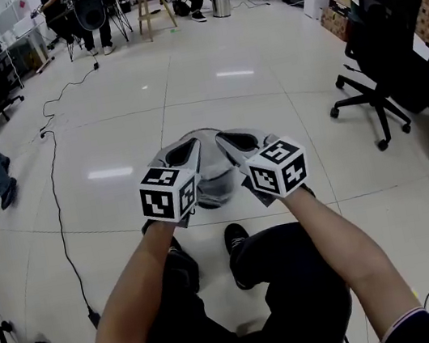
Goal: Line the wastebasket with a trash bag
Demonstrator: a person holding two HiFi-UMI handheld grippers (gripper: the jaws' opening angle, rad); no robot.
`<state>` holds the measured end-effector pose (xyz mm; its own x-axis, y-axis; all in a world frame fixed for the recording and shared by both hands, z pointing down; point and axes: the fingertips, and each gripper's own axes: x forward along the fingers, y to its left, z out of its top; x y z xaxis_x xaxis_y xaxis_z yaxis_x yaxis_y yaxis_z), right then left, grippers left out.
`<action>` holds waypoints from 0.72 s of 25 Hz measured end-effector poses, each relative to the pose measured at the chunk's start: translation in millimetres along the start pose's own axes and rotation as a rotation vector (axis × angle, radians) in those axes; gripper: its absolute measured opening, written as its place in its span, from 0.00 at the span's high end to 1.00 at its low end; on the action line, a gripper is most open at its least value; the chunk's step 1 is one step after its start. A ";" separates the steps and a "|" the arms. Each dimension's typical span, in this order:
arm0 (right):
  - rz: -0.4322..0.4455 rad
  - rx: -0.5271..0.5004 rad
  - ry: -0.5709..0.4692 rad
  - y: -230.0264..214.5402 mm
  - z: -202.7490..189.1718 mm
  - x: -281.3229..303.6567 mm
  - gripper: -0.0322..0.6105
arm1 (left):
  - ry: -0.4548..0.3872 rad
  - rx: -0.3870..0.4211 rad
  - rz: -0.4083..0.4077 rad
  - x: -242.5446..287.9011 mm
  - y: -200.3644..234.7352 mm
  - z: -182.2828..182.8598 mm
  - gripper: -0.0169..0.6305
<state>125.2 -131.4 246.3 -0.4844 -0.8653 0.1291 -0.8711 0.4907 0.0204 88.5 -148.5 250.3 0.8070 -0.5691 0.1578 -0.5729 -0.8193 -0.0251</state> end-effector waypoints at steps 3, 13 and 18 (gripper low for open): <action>0.002 0.000 -0.002 -0.5 1.3 -1.2 0.95 | -0.001 0.000 0.002 0.7 -0.7 0.5 0.96; 0.000 0.008 -0.010 -1.4 2.7 -3.0 0.95 | 0.003 -0.003 0.008 0.7 0.5 -0.4 0.96; 0.002 0.009 -0.015 -0.6 3.1 -3.9 0.95 | 0.000 -0.006 0.002 1.9 -1.9 0.3 0.96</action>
